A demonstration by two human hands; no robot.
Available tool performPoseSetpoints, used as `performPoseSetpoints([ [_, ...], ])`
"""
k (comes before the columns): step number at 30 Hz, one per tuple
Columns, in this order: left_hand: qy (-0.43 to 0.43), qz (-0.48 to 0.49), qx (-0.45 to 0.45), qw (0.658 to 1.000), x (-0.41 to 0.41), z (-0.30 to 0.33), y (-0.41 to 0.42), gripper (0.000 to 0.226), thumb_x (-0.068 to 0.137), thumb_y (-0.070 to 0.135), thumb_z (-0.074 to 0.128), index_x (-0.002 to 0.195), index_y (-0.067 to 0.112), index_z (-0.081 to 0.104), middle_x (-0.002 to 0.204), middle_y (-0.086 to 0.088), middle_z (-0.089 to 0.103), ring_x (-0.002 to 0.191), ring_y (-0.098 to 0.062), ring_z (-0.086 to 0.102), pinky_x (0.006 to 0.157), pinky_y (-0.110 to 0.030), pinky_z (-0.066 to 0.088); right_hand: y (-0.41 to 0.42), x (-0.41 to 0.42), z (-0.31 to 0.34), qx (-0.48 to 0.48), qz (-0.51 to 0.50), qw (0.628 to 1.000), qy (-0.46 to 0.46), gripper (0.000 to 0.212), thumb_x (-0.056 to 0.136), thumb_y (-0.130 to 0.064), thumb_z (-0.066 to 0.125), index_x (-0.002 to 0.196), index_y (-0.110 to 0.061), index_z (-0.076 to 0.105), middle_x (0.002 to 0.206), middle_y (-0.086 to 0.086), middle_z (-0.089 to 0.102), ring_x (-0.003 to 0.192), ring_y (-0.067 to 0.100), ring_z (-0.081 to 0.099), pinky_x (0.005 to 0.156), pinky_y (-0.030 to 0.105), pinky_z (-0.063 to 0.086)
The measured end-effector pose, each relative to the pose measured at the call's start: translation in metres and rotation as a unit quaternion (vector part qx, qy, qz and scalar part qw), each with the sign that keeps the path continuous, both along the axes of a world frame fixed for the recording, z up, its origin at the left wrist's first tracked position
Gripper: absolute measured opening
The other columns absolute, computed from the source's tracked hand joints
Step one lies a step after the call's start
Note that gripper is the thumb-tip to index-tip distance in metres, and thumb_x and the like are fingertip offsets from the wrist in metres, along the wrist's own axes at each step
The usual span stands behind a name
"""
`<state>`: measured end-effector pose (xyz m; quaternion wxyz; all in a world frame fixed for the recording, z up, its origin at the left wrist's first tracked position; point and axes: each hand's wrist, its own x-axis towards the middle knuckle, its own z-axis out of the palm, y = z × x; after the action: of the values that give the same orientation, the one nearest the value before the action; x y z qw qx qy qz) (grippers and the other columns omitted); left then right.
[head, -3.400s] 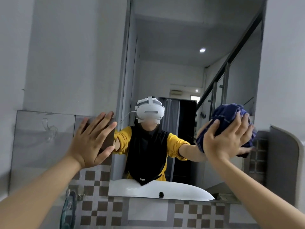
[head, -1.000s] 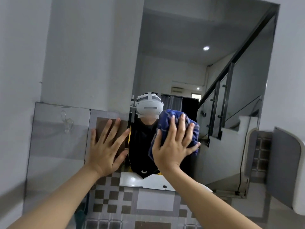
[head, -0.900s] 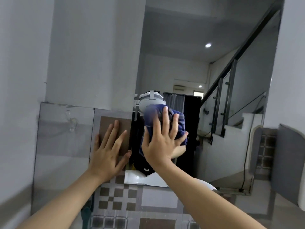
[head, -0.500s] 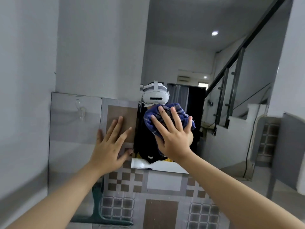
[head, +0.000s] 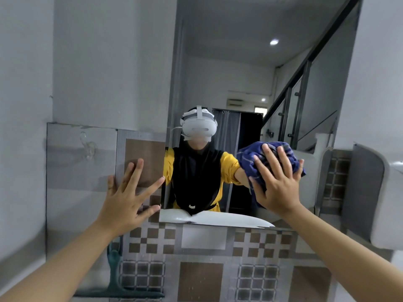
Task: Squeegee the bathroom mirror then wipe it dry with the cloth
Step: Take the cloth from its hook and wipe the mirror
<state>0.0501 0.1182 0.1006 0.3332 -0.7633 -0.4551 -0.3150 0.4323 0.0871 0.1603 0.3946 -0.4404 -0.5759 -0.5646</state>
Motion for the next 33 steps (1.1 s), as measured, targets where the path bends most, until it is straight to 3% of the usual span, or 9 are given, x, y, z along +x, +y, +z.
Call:
performPoseSetpoints([
  [5, -0.006, 0.003, 0.001, 1.000, 0.001, -0.001, 0.000, 0.073, 0.082, 0.071, 0.031, 0.146, 0.042, 0.013, 0.159, -0.017, -0.004, 0.145, -0.038, -0.002, 0.101, -0.074, 0.013, -0.008, 0.042, -0.003, -0.036, 0.044, 0.992, 0.110, 0.054, 0.089, -0.038, 0.049, 0.138, -0.016, 0.040, 0.151, 0.018, 0.036, 0.143, 0.041, 0.021, 0.112, 0.062, 0.021],
  [8, -0.008, -0.001, -0.001, 1.000, 0.001, 0.000, 0.000, 0.073, 0.081, 0.070, 0.031, 0.146, 0.042, 0.015, 0.159, -0.017, -0.003, 0.145, -0.038, 0.000, 0.100, -0.074, 0.014, -0.014, 0.054, -0.014, -0.061, 0.076, 0.966, 0.241, 0.057, 0.089, -0.040, 0.045, 0.138, -0.011, 0.037, 0.156, 0.016, 0.026, 0.146, 0.037, 0.010, 0.117, 0.054, 0.015],
  [17, -0.008, -0.003, 0.005, 1.000, 0.000, 0.000, 0.002, 0.073, 0.082, 0.070, 0.031, 0.147, 0.042, 0.013, 0.159, -0.016, -0.001, 0.144, -0.038, 0.005, 0.097, -0.077, 0.023, -0.012, -0.002, -0.033, -0.034, 0.062, 0.851, 0.520, 0.060, 0.089, -0.043, 0.037, 0.143, -0.020, 0.024, 0.160, 0.002, 0.016, 0.145, 0.032, 0.009, 0.111, 0.068, 0.009],
  [23, -0.006, 0.002, 0.005, 1.000, 0.000, -0.001, 0.002, 0.074, 0.082, 0.071, 0.031, 0.147, 0.042, 0.012, 0.159, -0.017, -0.002, 0.144, -0.039, 0.004, 0.098, -0.076, 0.022, -0.002, -0.047, -0.045, -0.044, 0.069, 0.856, 0.511, 0.059, 0.088, -0.044, 0.035, 0.141, -0.020, 0.023, 0.159, 0.005, 0.017, 0.143, 0.036, 0.014, 0.103, 0.076, 0.013],
  [28, -0.006, 0.002, 0.008, 1.000, 0.000, -0.001, 0.002, 0.074, 0.082, 0.070, 0.032, 0.147, 0.041, 0.012, 0.159, -0.016, -0.003, 0.144, -0.039, 0.002, 0.099, -0.076, 0.019, 0.004, -0.090, -0.048, -0.041, 0.098, 0.866, 0.489, 0.057, 0.088, -0.046, 0.034, 0.140, -0.025, 0.023, 0.159, 0.006, 0.022, 0.145, 0.035, 0.013, 0.103, 0.077, 0.005],
  [33, -0.003, 0.005, 0.012, 1.000, -0.001, -0.001, 0.001, 0.072, 0.084, 0.070, 0.031, 0.147, 0.041, 0.012, 0.159, -0.017, -0.001, 0.145, -0.038, 0.002, 0.101, -0.074, 0.020, 0.010, -0.138, -0.043, -0.048, 0.120, 0.898, 0.420, 0.054, 0.089, -0.044, 0.040, 0.140, -0.026, 0.031, 0.157, 0.006, 0.028, 0.144, 0.033, 0.015, 0.100, 0.078, 0.006],
])
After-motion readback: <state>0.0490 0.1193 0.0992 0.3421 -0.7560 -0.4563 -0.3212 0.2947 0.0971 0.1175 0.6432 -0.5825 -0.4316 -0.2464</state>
